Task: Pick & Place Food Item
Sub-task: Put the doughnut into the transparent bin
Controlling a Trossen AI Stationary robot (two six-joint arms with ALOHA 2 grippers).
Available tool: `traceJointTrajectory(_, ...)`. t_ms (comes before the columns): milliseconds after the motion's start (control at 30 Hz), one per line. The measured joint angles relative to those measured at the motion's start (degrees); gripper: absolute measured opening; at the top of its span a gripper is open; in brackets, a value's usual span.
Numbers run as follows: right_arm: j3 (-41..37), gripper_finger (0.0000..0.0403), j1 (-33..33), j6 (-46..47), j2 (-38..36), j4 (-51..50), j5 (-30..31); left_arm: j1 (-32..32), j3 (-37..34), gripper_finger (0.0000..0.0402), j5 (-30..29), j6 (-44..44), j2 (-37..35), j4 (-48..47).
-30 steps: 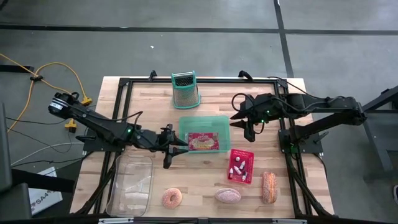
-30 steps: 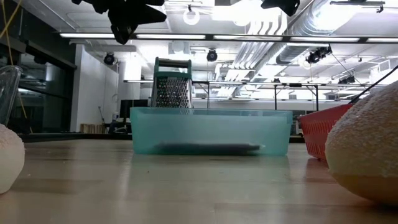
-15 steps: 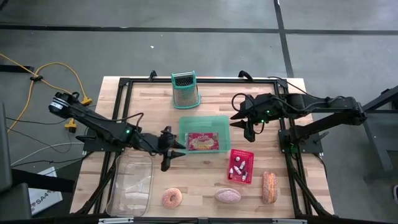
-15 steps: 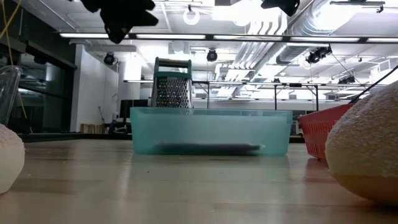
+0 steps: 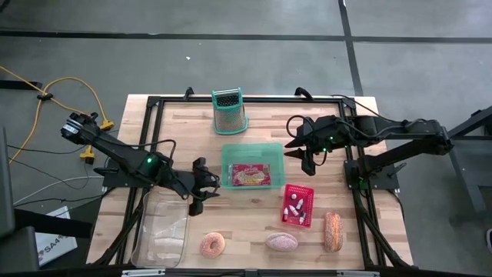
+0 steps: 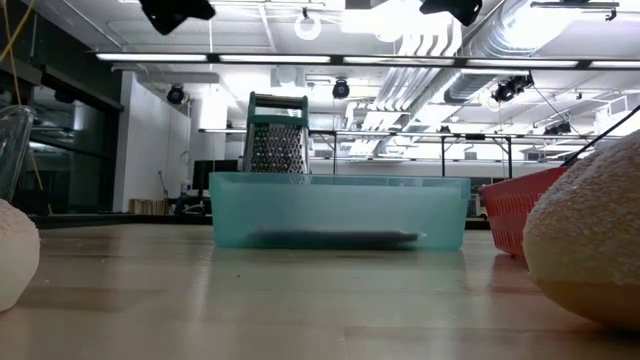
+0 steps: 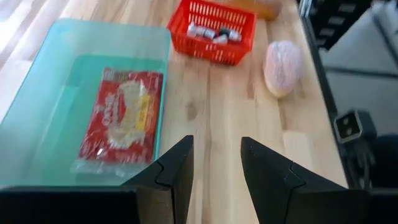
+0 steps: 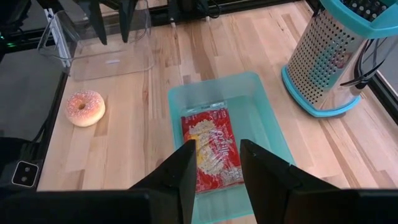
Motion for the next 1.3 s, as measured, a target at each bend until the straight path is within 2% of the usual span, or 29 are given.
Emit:
traceJointTrajectory(233, 0.00, 0.0112, 0.00, 0.00, 0.00, 0.00, -0.01, 0.01, 5.02, 0.0128, 0.50, -0.28, 0.00, -11.93)
traceJointTrajectory(467, 0.00, 0.0112, 0.01, 0.00, 0.00, 0.02, -0.02, 1.21, 7.76, 0.0128, 5.87, -1.46, 0.00, -16.45)
traceJointTrajectory(600, 0.00, 0.0112, 0.01, 0.00, 0.00, 0.00, -0.02, 2.87, 8.31, 0.0128, 6.88, -1.53, 0.00, -18.82)
traceJointTrajectory(767, 0.00, 0.0112, 0.01, 0.00, 0.00, 0.00, -0.02, 3.54, 8.44, 0.0128, 7.12, -2.65, 1.37, -19.40)
traceJointTrajectory(967, 0.00, 0.0112, 0.00, 0.00, 0.00, 0.07, -0.02, 2.04, 8.44, 0.0128, 10.23, -7.18, 4.64, -19.34)
traceJointTrajectory(1300, 0.00, 0.0112, 0.00, 0.00, 0.00, 0.15, -0.02, -4.38, 8.49, 0.0128, 10.73, -14.48, 11.60, -15.73)
